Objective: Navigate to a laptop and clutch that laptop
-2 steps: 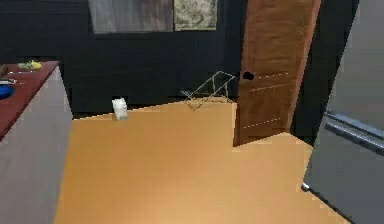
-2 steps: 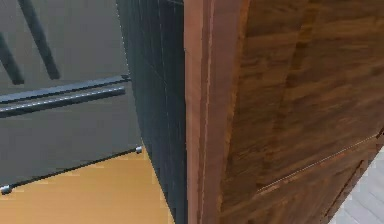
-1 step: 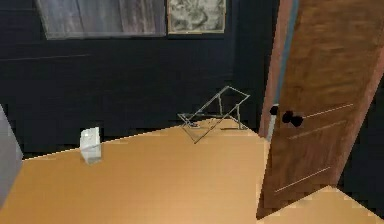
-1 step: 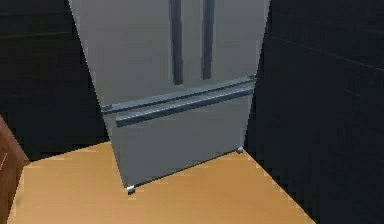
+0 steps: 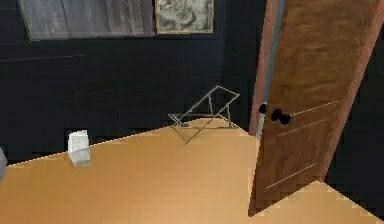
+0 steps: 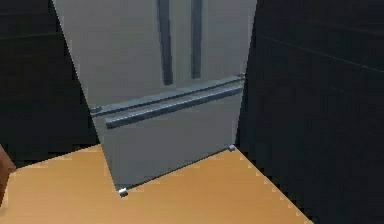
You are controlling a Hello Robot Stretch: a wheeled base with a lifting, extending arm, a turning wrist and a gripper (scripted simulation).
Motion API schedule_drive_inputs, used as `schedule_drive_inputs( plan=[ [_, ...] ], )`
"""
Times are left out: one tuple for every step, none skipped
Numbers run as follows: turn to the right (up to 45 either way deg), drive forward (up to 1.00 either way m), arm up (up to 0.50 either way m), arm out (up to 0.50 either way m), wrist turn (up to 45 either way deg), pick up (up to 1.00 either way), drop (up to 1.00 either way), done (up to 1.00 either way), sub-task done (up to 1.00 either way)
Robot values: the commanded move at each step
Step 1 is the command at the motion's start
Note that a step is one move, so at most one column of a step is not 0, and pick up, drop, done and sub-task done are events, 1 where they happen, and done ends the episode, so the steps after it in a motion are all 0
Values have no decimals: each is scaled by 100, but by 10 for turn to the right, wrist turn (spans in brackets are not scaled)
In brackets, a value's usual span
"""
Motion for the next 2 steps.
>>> schedule_drive_inputs(
  plan=[
    [0,100,0,0,0,0,0,0,0],
    [-120,0,0,0,0,0,0,0,0]
  ],
)
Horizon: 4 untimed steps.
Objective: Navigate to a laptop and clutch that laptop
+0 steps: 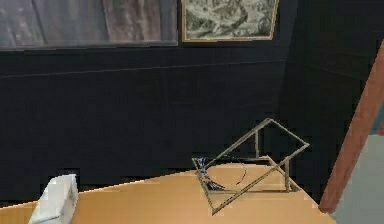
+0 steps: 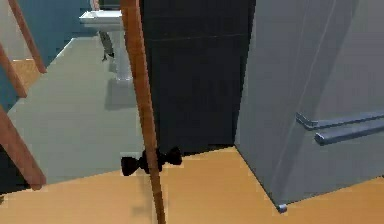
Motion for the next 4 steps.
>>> schedule_drive_inputs(
  plan=[
    [0,15,0,0,0,0,0,0,0],
    [450,0,0,0,0,0,0,0,0],
    [0,10,0,0,0,0,0,0,0],
    [-60,0,0,0,0,0,0,0,0]
  ],
)
